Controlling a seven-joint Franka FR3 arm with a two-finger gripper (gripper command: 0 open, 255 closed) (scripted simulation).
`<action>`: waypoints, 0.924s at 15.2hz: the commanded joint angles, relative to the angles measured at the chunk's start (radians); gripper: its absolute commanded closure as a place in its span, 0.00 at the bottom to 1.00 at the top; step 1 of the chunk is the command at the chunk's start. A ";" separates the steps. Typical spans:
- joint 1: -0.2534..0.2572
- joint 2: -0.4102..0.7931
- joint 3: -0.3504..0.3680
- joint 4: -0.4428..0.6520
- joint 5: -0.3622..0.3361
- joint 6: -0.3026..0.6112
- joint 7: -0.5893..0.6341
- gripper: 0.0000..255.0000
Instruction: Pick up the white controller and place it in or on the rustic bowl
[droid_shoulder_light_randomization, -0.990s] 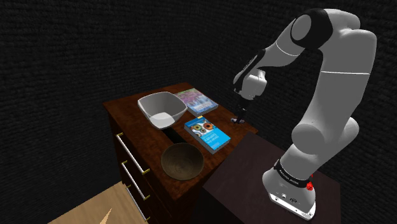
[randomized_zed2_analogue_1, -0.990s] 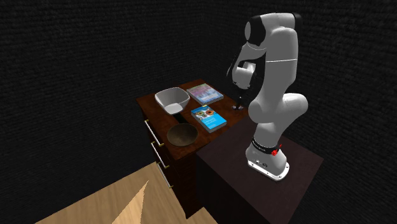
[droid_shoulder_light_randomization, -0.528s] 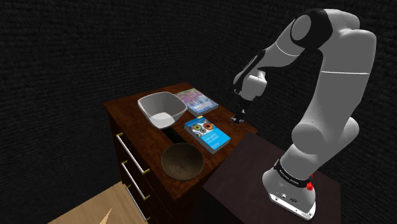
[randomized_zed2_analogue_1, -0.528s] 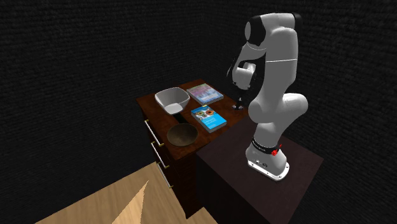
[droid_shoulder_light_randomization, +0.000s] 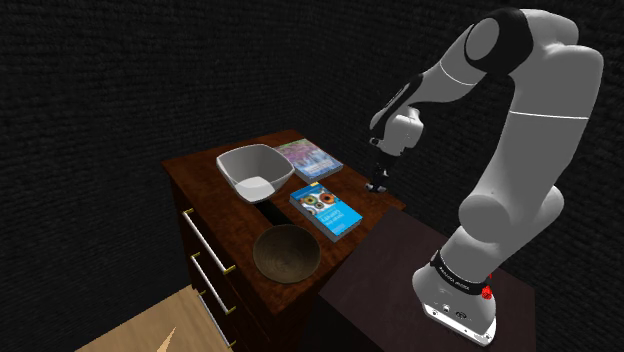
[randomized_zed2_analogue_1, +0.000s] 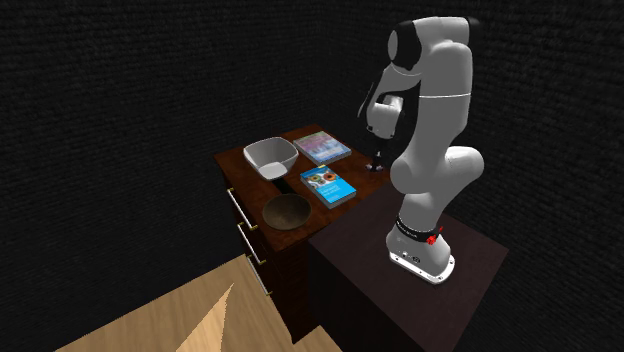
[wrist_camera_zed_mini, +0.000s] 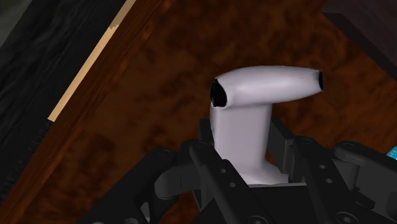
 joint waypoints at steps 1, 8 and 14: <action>-0.003 -0.031 -0.017 0.005 -0.017 -0.016 0.012 1.00; 0.009 -0.126 -0.042 -0.002 -0.086 -0.094 0.069 1.00; 0.013 -0.202 -0.054 0.002 -0.138 -0.166 0.114 1.00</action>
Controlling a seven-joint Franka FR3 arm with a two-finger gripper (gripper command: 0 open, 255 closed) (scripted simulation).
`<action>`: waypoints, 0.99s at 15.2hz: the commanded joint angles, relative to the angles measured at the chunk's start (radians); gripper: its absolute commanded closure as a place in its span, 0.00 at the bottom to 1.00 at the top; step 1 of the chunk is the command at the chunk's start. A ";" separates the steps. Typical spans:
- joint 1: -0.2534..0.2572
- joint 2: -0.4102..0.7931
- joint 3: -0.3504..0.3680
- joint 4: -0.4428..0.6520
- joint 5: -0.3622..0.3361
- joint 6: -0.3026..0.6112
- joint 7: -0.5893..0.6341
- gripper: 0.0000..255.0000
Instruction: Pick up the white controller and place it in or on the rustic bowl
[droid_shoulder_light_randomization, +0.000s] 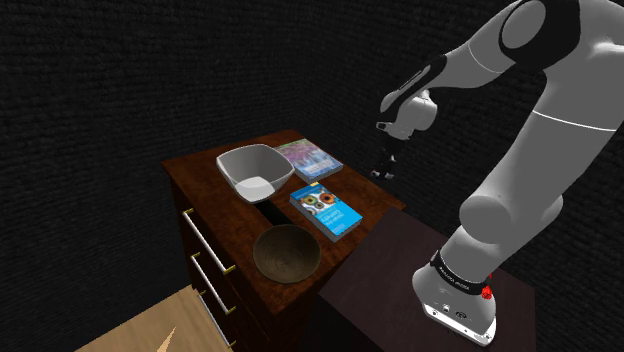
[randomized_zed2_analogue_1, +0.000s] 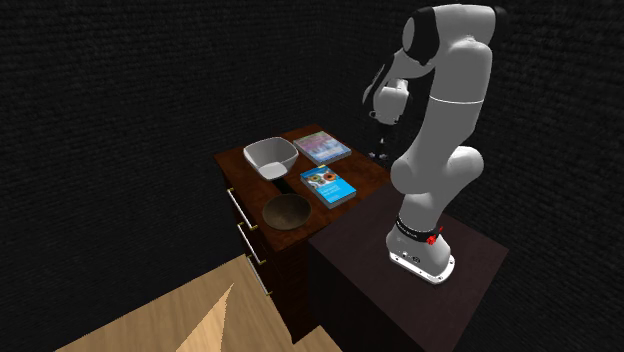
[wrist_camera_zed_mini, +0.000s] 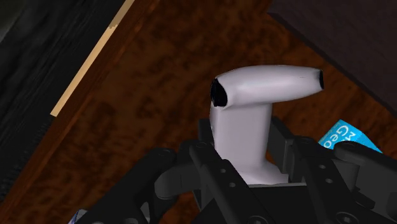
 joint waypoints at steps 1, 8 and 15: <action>-0.005 -0.024 -0.010 0.024 -0.014 -0.023 0.015 1.00; -0.006 -0.104 -0.014 0.042 -0.063 -0.112 0.059 1.00; 0.047 -0.234 0.047 -0.089 -0.077 -0.087 0.185 1.00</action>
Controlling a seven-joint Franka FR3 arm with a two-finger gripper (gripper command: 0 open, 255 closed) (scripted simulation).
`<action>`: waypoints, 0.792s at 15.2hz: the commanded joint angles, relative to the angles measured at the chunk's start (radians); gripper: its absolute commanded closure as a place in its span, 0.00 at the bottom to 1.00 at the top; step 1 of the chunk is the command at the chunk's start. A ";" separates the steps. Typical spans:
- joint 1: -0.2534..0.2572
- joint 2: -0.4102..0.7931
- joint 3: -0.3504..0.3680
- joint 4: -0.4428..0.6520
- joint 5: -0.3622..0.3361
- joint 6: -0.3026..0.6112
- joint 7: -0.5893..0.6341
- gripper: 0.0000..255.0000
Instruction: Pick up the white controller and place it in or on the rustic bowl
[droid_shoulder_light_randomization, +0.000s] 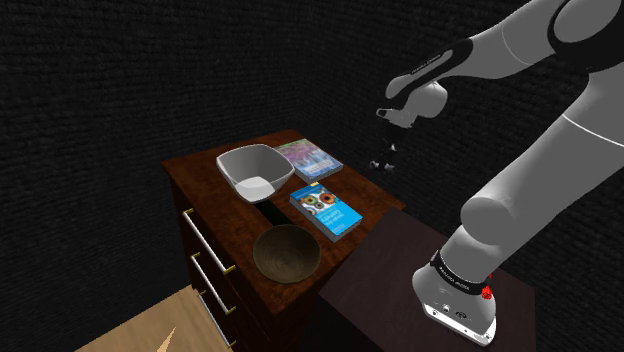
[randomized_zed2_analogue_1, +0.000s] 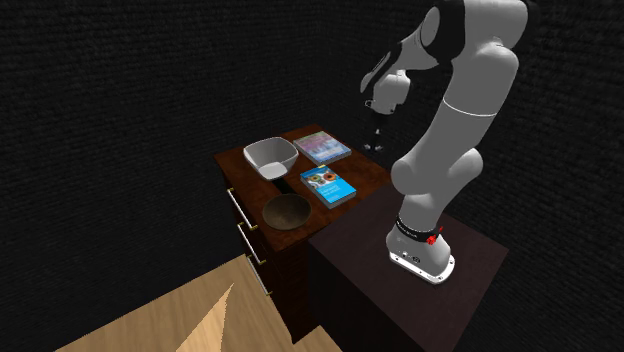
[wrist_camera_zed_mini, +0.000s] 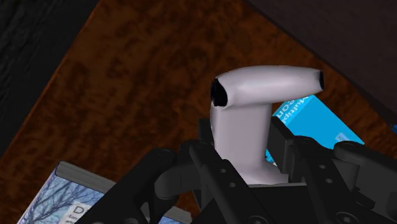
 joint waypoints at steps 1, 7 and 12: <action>0.023 -0.043 0.028 -0.041 0.002 0.009 0.052 1.00; 0.096 -0.151 0.125 -0.164 0.037 0.050 0.195 1.00; 0.172 -0.215 0.217 -0.233 0.092 0.080 0.317 1.00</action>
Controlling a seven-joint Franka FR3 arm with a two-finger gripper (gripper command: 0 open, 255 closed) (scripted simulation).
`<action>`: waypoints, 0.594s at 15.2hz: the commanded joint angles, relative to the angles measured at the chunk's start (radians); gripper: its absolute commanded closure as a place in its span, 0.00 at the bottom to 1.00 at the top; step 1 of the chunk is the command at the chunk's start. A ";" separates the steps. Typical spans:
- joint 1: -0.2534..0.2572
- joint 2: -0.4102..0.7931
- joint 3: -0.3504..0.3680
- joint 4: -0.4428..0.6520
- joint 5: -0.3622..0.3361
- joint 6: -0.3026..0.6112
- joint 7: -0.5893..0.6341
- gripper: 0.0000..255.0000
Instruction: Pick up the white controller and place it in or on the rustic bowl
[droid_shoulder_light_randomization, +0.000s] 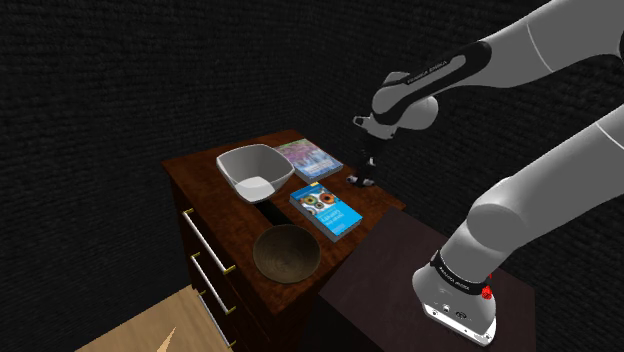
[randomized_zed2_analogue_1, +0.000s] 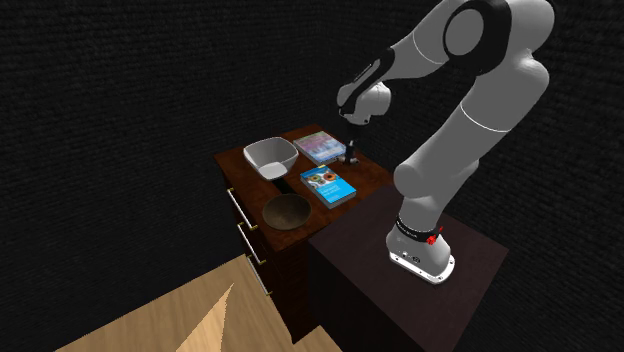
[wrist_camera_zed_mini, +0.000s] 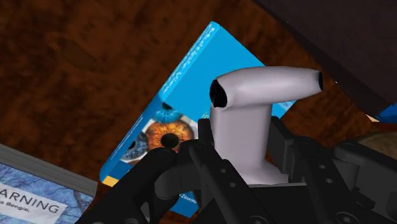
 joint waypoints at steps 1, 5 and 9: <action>0.032 -0.015 0.036 -0.016 0.025 0.011 0.049 1.00; 0.103 -0.038 0.115 -0.041 0.082 0.036 0.148 1.00; 0.175 -0.038 0.196 -0.044 0.138 0.063 0.250 1.00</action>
